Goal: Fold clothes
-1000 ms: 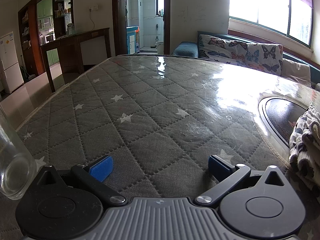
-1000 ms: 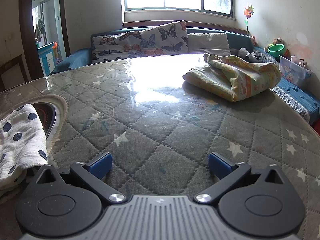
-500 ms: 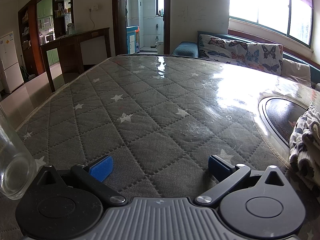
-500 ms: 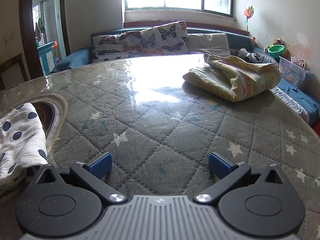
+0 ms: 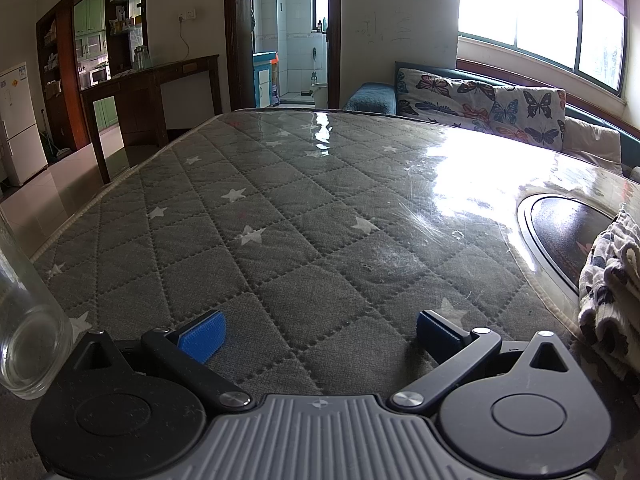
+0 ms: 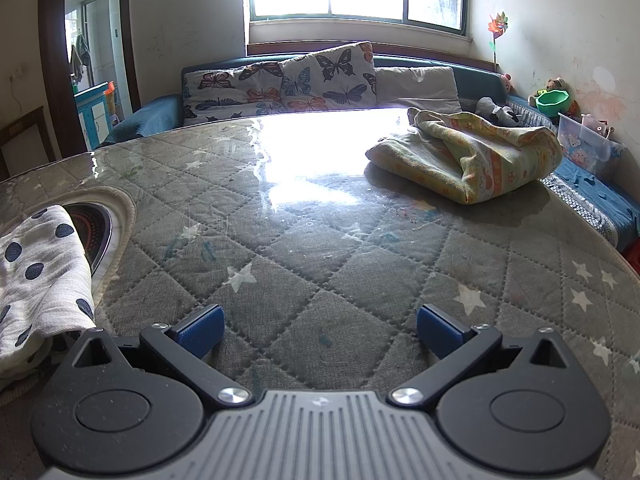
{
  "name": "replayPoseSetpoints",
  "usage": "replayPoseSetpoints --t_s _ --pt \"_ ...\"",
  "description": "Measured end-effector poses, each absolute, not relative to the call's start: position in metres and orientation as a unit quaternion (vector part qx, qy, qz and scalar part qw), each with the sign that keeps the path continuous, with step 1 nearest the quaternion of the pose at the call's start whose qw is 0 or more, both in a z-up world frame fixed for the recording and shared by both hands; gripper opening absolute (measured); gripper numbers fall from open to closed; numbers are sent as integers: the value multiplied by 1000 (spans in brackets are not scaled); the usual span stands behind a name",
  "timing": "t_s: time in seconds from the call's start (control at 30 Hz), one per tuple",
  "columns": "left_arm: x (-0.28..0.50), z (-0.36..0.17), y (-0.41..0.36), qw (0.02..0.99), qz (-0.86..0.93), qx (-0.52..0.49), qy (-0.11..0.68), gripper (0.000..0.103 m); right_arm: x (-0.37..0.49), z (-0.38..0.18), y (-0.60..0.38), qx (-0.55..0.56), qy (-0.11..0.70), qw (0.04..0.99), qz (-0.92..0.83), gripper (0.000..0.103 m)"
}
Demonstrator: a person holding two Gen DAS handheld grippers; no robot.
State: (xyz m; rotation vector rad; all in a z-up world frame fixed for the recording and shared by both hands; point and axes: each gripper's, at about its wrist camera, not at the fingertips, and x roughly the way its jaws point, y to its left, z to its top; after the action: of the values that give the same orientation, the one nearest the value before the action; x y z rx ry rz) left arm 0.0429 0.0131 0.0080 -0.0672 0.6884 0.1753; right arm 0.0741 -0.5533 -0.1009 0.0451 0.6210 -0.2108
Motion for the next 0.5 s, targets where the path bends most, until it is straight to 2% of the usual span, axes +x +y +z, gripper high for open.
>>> replayPoseSetpoints --t_s 0.5 --pt "43 8 12 937 86 -33 337 103 74 -101 -555 22 305 947 -103 103"
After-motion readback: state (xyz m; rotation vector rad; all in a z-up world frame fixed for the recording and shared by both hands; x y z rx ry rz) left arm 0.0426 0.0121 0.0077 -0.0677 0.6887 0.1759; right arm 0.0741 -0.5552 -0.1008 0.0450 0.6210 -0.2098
